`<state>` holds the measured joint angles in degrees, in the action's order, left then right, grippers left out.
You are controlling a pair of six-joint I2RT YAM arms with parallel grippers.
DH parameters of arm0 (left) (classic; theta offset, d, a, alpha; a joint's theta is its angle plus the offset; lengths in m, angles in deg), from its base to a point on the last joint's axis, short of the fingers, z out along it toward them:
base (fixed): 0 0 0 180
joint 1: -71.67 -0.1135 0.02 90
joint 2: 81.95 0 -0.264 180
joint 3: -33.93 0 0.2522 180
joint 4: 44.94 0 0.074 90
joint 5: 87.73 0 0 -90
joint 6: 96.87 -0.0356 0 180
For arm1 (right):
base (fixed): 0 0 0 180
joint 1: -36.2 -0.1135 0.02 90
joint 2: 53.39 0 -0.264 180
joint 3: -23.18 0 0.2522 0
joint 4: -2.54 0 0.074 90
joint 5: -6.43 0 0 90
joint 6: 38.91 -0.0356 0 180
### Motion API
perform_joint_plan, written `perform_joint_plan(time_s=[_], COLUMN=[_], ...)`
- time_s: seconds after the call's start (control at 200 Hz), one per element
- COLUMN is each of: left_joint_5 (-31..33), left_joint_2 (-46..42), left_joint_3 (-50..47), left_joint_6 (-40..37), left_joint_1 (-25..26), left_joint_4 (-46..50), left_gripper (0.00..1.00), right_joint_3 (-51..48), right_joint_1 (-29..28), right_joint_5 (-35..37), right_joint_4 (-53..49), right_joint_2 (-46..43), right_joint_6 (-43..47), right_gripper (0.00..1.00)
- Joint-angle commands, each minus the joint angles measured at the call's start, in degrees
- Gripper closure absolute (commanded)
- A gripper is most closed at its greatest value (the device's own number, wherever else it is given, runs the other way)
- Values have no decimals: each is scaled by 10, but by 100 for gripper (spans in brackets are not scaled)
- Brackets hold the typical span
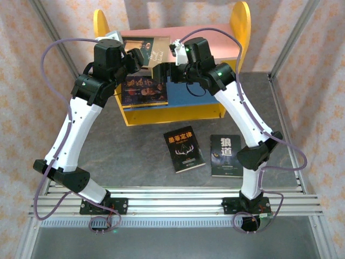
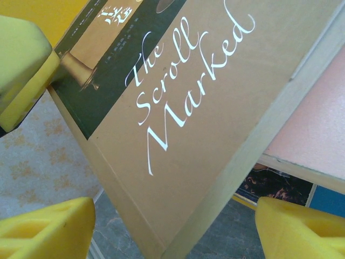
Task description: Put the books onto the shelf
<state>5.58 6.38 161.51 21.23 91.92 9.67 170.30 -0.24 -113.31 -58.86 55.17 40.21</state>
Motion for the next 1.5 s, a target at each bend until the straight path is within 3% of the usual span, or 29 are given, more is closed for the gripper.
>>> perform_joint_plan(time_s=[0.0,0.36,0.781,0.951,1.492], left_joint_5=[8,7,8,9,9], left_joint_2=[-5,-11,-12,-17,-12], left_joint_3=[-12,-22,-17,-24,-14], left_joint_6=[9,18,21,22,19], left_joint_1=[2,2,2,2,2], left_joint_4=[30,19,17,16,16], left_gripper=[47,47,47,47,47], right_joint_3=[4,-4,190,196,200], right_joint_1=[0,-1,0,5,28], right_joint_5=[7,22,57,67,2], right_joint_4=[0,0,-92,-86,-58], right_joint_2=[-35,-67,40,53,78], right_joint_6=[0,18,54,59,70], right_gripper=[23,23,20,18,16])
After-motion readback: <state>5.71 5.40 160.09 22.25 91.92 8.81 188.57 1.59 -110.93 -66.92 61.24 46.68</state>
